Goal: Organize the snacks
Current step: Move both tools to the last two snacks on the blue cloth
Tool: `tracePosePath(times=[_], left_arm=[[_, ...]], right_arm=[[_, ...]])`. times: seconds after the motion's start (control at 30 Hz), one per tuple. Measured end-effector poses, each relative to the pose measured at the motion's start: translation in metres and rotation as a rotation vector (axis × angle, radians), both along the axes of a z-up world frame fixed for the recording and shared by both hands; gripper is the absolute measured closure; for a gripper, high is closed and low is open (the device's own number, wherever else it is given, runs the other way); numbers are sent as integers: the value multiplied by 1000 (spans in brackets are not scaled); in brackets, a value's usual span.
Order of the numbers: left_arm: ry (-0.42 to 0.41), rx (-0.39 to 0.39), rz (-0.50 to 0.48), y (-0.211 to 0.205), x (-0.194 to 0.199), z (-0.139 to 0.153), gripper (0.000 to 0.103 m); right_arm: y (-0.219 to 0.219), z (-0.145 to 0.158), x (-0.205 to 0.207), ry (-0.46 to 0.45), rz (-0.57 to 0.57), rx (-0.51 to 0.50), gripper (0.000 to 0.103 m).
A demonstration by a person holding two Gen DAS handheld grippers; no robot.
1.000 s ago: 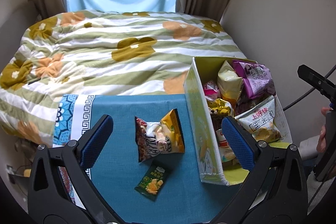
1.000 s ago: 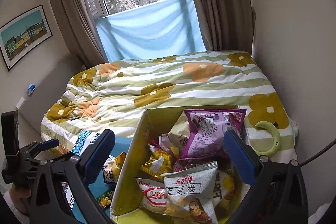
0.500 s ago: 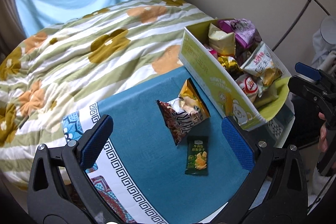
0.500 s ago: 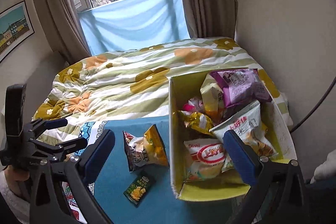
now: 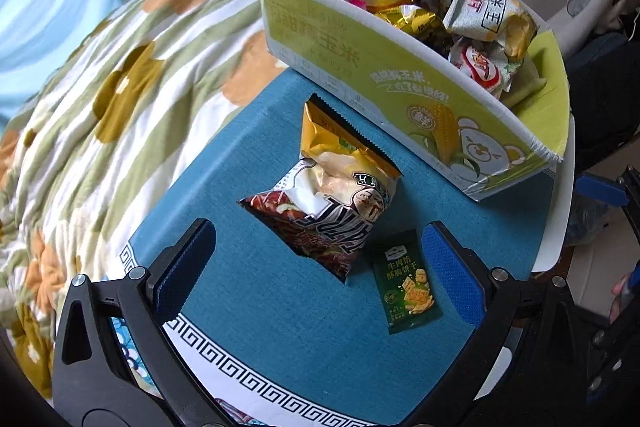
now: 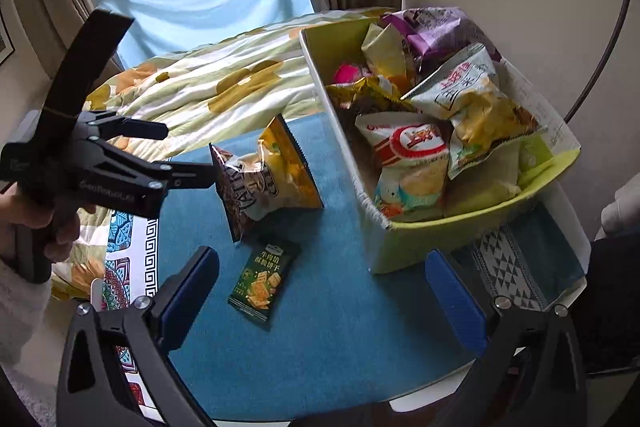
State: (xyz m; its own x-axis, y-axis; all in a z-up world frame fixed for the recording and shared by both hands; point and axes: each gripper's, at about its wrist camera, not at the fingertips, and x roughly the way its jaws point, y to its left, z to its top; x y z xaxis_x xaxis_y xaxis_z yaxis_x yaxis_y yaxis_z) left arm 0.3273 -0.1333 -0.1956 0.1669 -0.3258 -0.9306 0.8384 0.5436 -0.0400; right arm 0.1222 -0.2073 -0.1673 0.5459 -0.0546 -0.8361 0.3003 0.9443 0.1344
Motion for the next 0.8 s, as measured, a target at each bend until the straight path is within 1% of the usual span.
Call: tracePosePath(times=[0.13, 0.23, 0.33, 0.47, 0.53, 0.6, 0.63, 0.7, 0.73, 0.8], left_arm=[[11, 36, -32, -20, 6, -27, 1], [22, 48, -52, -29, 9, -43, 1], [31, 69, -61, -33, 12, -58, 1], [38, 62, -78, -36, 16, -65, 1], [30, 64, -103, -39, 16, -67, 1], [26, 60, -131, -41, 14, -67, 4], [30, 56, -138, -41, 14, -67, 8], [45, 52, -139, -39, 15, -69, 11], [58, 51, -135, -38, 16, -70, 18], [89, 40, -120, -34, 18, -72, 21]], right_arm=[[17, -42, 12, 54, -18, 32, 0], [26, -68, 20, 96, -66, 24, 0], [28, -88, 26, 111, -92, 85, 0], [42, -105, 37, 151, -57, 82, 1], [46, -110, 39, 161, -44, 85, 2], [49, -115, 43, 173, -35, 86, 5], [50, -117, 44, 178, -31, 85, 7], [51, -120, 47, 185, -26, 81, 11], [51, -121, 48, 188, -24, 80, 15], [50, -123, 49, 192, -25, 77, 19]])
